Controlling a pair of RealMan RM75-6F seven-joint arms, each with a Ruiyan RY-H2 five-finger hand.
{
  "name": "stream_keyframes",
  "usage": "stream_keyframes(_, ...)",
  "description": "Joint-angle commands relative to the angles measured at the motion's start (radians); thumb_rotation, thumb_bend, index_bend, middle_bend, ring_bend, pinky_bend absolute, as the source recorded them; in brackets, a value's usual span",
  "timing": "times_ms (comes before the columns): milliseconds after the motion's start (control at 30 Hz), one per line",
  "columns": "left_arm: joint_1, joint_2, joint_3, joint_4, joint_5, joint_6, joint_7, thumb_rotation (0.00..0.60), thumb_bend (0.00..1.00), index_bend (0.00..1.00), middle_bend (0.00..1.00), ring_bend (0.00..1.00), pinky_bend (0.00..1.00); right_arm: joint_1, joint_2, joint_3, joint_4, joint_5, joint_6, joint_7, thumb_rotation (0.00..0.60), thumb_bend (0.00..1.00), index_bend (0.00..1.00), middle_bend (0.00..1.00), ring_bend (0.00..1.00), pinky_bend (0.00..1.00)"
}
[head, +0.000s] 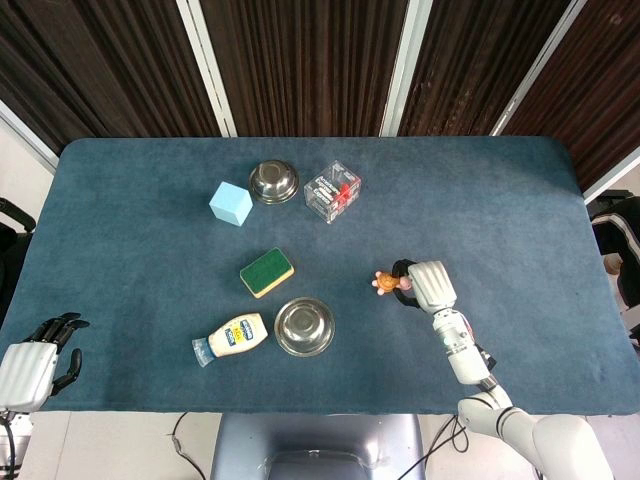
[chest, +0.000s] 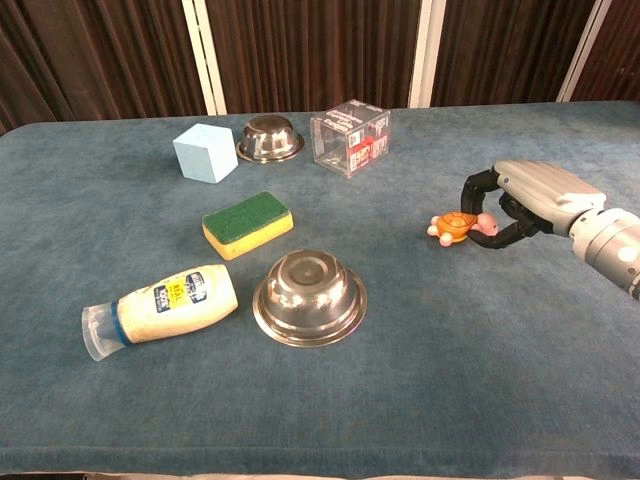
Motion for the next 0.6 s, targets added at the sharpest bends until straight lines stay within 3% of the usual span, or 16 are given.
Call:
stream_keyframes(33,-0.004,-0.003,-0.003,0.002,-0.004,-0.007,0.003,0.600,0.56,0.31,0.21,0.25,0.55,-0.019,0.032,-0.011,-0.052,0.005,-0.014,-0.042,0.600,0.99,0.77,0.63,0.96,0.96)
stream_keyframes(100,-0.005,-0.003,-0.003,0.002,-0.004,-0.007,0.005,0.600,0.56,0.31,0.21,0.25,0.55,-0.026,0.060,-0.011,-0.106,0.021,-0.042,-0.070,0.600,0.91,0.62,0.57,0.94,0.94)
stream_keyframes(167,-0.005,-0.003,-0.002,0.002,-0.003,-0.007,0.005,0.600,0.56,0.31,0.21,0.25,0.55,-0.034,0.095,-0.008,-0.181,0.039,-0.060,-0.106,0.600,0.73,0.47,0.47,0.92,0.92)
stream_keyframes(333,-0.004,-0.001,-0.002,0.001,-0.005,-0.008,0.004,0.600,0.56,0.31,0.21,0.25,0.55,-0.050,0.135,-0.003,-0.285,0.061,-0.055,-0.204,0.600,0.40,0.27,0.34,0.89,0.90)
stream_keyframes(433,-0.004,-0.001,-0.001,0.001,-0.003,-0.008,0.004,0.600,0.56,0.32,0.21,0.25,0.55,-0.051,0.139,0.000,-0.312,0.072,-0.061,-0.237,0.600,0.29,0.22,0.30,0.88,0.89)
stream_keyframes(600,-0.005,-0.001,-0.001,0.001,-0.005,-0.010,0.004,0.600,0.56,0.32,0.21,0.25,0.55,-0.045,0.132,0.006,-0.316,0.084,-0.078,-0.245,0.600,0.27,0.22,0.30,0.88,0.89)
